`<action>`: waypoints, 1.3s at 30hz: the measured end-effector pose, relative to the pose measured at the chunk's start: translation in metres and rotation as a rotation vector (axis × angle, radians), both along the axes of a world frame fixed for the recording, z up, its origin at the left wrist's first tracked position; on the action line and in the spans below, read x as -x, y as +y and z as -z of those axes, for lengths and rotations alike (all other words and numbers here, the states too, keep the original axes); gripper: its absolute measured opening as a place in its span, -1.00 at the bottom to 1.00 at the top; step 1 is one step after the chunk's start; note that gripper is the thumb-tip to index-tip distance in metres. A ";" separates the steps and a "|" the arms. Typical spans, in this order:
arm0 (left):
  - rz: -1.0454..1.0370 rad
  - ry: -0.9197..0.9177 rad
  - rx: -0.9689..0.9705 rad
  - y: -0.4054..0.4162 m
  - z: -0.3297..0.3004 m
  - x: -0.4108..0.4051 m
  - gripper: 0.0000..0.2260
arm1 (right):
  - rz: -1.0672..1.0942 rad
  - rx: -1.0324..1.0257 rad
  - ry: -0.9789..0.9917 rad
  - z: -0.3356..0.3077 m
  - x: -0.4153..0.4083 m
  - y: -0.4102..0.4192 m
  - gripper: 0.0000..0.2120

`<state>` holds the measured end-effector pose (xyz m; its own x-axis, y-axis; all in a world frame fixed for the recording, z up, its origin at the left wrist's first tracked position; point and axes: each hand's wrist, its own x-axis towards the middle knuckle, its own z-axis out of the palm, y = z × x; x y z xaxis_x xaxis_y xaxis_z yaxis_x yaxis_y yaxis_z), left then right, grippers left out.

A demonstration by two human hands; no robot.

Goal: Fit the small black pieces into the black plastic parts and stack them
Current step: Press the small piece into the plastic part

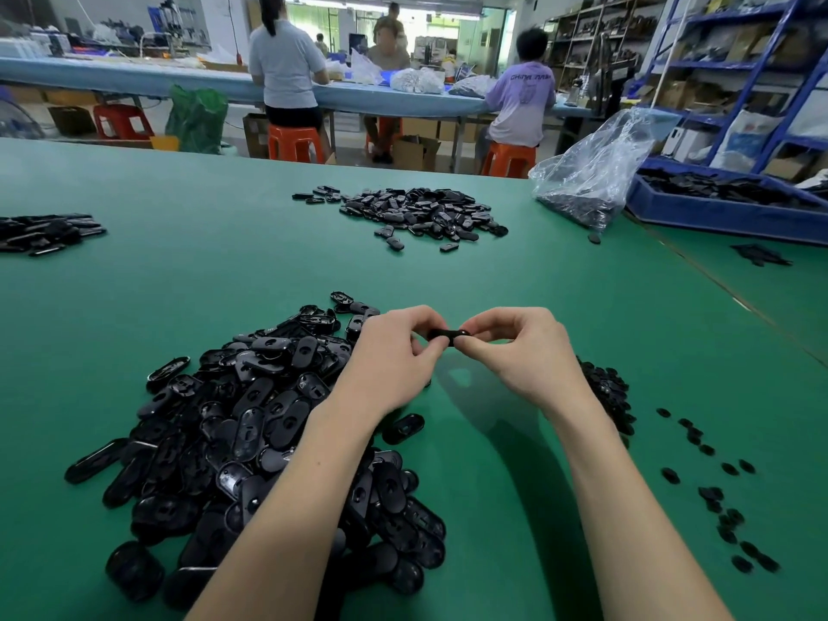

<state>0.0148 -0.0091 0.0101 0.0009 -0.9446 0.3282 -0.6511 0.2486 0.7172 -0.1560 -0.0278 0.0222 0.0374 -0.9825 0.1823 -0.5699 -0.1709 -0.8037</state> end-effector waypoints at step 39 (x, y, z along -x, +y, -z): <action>-0.031 -0.167 0.031 -0.003 0.011 0.002 -0.96 | -0.061 0.163 0.008 0.039 -0.002 -0.004 -0.87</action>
<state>0.0126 -0.0125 -0.0004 -0.0268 -0.9345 0.3551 -0.7686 0.2464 0.5904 -0.1540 -0.0318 -0.0173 0.0979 -0.9360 0.3381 -0.5607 -0.3326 -0.7583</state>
